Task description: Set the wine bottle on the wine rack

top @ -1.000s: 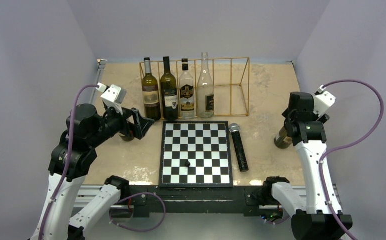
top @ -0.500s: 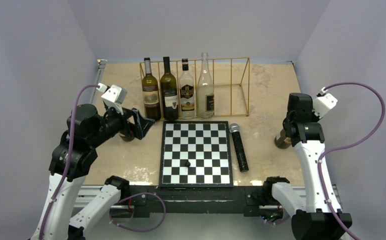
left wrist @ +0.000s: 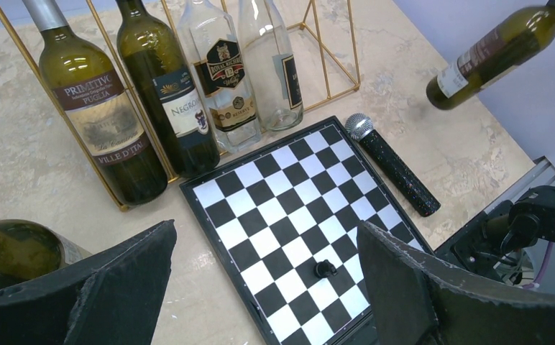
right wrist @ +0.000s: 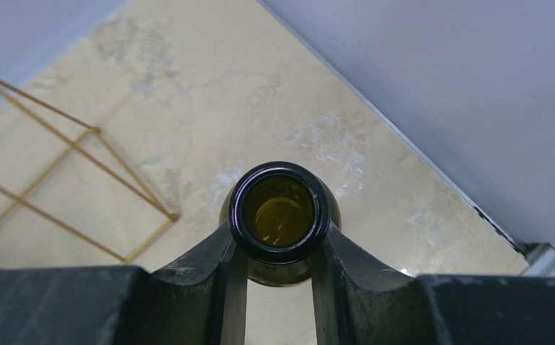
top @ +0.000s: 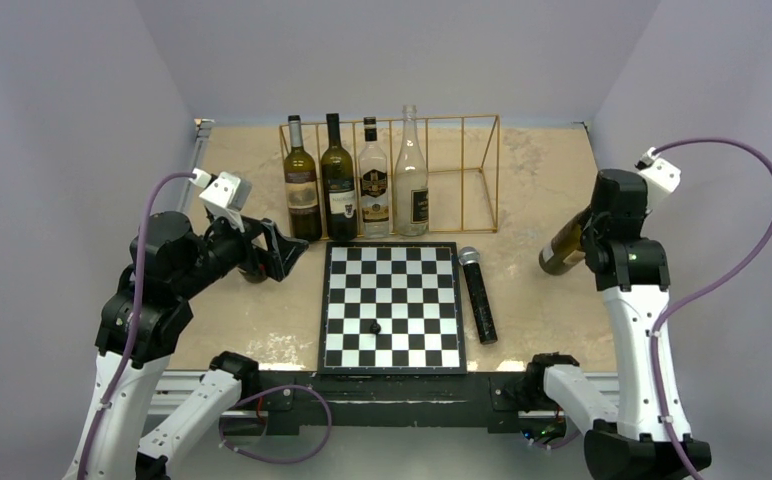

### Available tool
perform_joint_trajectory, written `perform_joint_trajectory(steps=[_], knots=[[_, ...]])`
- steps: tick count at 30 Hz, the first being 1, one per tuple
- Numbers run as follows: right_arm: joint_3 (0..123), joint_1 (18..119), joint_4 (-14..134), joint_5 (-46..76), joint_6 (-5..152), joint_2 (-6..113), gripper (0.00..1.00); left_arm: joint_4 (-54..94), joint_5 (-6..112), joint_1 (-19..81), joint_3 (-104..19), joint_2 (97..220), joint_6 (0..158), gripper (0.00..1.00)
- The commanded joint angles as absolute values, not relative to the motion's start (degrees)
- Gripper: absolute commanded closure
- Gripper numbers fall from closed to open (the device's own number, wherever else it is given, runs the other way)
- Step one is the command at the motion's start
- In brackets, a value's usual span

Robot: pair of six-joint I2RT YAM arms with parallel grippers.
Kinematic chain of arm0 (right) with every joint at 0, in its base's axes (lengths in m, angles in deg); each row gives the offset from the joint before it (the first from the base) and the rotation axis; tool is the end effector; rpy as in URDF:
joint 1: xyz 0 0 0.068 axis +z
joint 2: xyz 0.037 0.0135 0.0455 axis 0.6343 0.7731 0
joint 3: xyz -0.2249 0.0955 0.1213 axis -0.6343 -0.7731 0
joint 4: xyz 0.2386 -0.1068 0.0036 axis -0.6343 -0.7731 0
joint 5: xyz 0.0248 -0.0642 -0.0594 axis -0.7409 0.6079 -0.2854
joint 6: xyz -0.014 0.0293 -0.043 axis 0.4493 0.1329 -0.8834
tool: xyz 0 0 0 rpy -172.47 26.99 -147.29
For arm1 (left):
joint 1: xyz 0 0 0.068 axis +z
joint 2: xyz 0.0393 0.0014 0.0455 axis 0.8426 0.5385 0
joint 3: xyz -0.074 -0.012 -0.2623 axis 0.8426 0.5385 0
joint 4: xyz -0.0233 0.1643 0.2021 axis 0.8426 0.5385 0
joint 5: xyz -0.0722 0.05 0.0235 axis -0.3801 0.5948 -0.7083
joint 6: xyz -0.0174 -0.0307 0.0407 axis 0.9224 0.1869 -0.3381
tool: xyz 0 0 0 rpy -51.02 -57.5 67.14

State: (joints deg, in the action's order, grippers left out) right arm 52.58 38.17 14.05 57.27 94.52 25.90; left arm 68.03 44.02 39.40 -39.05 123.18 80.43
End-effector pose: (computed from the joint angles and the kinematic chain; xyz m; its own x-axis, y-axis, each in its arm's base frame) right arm 0.1724 -0.0238 0.3857 -0.2497 0.3876 -0.8874 0.6875 0.7163 0.1194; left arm 0.0970 -0.0427 0.4212 -0.3984 -0.0945 -0.9123 0.4899 0.8190 -0.2988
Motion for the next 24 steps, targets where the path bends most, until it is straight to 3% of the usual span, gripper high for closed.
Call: perform_joint_trajectory(steps=[1, 11, 24], knots=[[62.29, 41.44, 19.66, 52.14, 90.65, 25.48, 1.0, 66.0, 43.24, 39.66, -38.66, 123.33, 80.71, 0.01], [69.19, 57.81, 25.9, 42.28, 81.96, 34.7, 1.0, 65.62, 42.29, 39.66, -39.66, 124.41, 80.71, 0.01], [77.36, 63.85, 30.82, 33.84, 76.4, 48.41, 1.0, 66.48, 43.46, 39.66, -40.14, 123.77, 80.8, 0.01]])
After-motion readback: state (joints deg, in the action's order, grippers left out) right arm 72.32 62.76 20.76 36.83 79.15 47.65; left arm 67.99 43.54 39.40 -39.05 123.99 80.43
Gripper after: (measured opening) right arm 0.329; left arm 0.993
